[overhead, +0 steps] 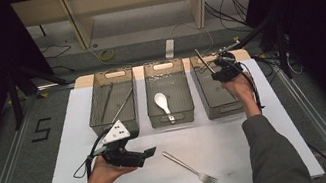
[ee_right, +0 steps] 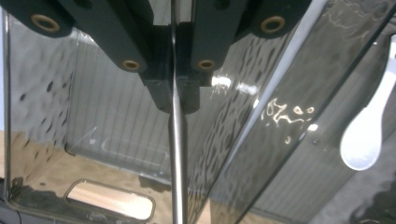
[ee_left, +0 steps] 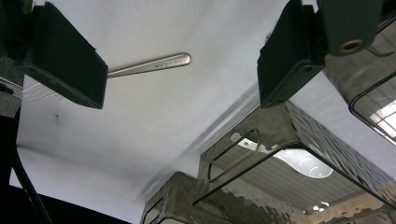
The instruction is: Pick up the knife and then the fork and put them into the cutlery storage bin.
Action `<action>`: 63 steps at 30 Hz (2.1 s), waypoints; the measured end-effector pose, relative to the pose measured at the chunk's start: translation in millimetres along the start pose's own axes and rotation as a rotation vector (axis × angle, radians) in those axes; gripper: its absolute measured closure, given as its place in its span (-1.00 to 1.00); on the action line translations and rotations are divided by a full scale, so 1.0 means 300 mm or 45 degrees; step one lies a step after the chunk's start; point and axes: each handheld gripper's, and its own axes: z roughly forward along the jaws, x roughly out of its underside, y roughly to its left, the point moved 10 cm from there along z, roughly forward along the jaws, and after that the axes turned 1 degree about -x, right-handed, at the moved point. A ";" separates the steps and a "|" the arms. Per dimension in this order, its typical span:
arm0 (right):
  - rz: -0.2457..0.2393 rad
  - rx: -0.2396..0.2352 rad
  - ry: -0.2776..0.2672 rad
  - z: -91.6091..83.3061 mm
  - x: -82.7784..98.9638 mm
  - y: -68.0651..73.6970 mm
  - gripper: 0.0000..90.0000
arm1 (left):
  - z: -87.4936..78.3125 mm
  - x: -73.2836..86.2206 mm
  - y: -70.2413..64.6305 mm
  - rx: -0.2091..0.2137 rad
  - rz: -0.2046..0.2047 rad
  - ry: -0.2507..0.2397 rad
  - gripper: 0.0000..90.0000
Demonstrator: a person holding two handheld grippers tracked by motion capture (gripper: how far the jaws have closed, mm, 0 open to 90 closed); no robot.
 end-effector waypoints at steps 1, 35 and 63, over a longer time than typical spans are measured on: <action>0.006 0.003 0.007 0.005 0.003 -0.001 0.97 | 0.001 0.000 -0.001 0.003 -0.001 0.001 -0.65; -0.086 -0.325 -0.228 -0.234 0.182 0.228 -0.33 | 0.086 -0.021 -0.010 0.068 0.084 0.146 -0.64; -0.092 -0.464 -0.444 -0.364 0.456 0.384 -0.36 | 0.209 -0.004 -0.074 0.153 0.279 0.408 -0.57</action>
